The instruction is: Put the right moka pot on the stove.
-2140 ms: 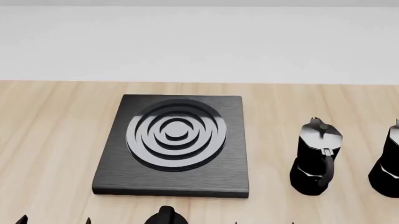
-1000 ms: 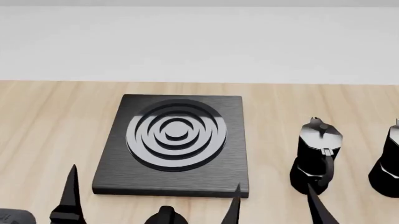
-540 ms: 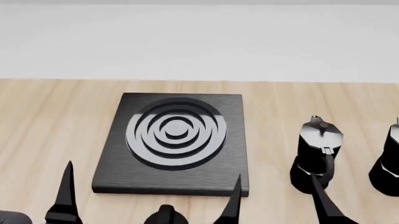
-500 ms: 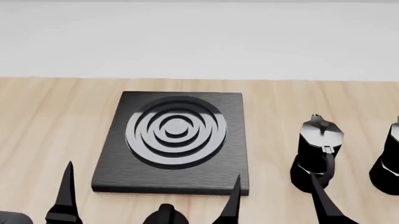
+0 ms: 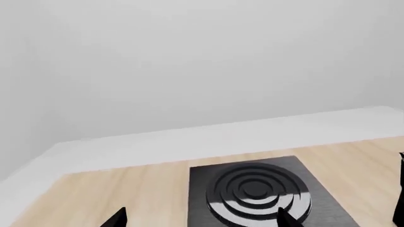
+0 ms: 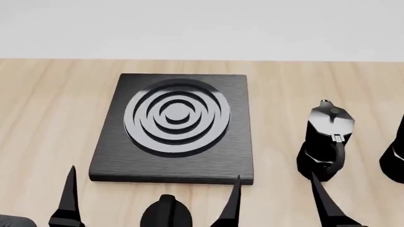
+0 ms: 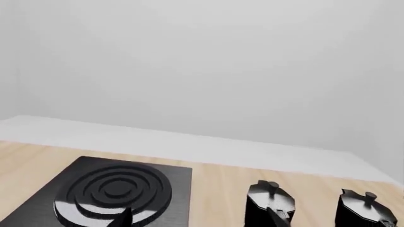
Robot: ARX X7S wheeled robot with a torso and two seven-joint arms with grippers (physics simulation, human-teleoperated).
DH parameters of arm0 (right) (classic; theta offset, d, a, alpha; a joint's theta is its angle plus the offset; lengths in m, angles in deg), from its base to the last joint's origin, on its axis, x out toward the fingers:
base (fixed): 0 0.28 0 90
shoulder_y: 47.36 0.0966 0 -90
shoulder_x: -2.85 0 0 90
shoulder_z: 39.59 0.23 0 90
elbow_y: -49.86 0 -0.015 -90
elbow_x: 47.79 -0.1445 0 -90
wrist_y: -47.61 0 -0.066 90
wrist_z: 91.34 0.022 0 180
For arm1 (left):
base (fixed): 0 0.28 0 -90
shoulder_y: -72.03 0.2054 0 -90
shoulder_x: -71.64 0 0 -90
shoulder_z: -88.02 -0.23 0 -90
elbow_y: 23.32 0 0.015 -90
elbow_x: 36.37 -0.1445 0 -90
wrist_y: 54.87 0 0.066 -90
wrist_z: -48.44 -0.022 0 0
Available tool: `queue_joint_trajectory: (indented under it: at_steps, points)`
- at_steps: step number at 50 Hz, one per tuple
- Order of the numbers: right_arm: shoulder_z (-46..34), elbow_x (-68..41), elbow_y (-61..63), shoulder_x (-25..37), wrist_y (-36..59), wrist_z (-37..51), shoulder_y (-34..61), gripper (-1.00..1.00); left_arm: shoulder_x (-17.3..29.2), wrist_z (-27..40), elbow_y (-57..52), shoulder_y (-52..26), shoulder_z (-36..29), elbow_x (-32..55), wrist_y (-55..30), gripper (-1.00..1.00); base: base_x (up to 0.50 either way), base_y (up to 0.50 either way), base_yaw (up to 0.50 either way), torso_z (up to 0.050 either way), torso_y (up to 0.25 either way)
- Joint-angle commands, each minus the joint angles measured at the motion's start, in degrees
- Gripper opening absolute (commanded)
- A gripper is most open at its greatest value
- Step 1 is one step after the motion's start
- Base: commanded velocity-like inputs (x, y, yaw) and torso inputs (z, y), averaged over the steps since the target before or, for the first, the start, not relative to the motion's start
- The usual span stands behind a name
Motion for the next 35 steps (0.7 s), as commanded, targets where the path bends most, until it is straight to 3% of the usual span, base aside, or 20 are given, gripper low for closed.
queue_joint_trajectory:
  at_steps: [1, 9, 13, 14, 16, 35]
  points:
    - [-0.4, -0.1, -0.5, 0.0, 1.2, 0.5, 1.1, 1.00, 0.6, 0.3, 0.2, 0.2, -0.4, 0.4, 1.4, 1.00, 0.00, 0.00, 0.00, 0.000, -0.092]
    - [0.0, -1.6, -2.0, -0.6, 0.7, -0.2, 1.4, 1.00, 1.0, 0.2, 0.6, 0.6, -0.1, 0.9, 2.8, 1.00, 0.00, 0.00, 0.00, 0.000, -0.091]
    - [-2.7, 1.7, -4.8, 0.2, -2.2, 0.3, 1.7, 1.00, 1.1, 0.8, 0.4, 0.4, 0.0, 0.4, 2.9, 1.00, 0.00, 0.00, 0.00, 0.000, -0.090]
    - [-5.6, 7.0, -5.6, 1.4, -2.4, 2.5, 2.3, 1.00, 1.0, 0.5, 0.6, 0.6, -0.3, 0.3, 3.1, 1.00, 0.00, 0.00, 0.00, 0.000, -0.090]
    - [-2.9, 2.6, -5.6, 0.2, -3.3, 1.0, 1.7, 1.00, 1.0, 1.1, 0.4, -0.4, -0.9, 0.5, 1.7, 1.00, 0.00, 0.00, 0.00, 0.000, -0.088]
    - [-1.3, 1.9, -5.7, 0.9, -4.1, 1.5, 1.2, 1.00, 1.5, 0.8, 0.8, 0.1, -1.4, 0.9, 3.8, 1.00, 0.00, 0.00, 0.00, 0.000, -0.090]
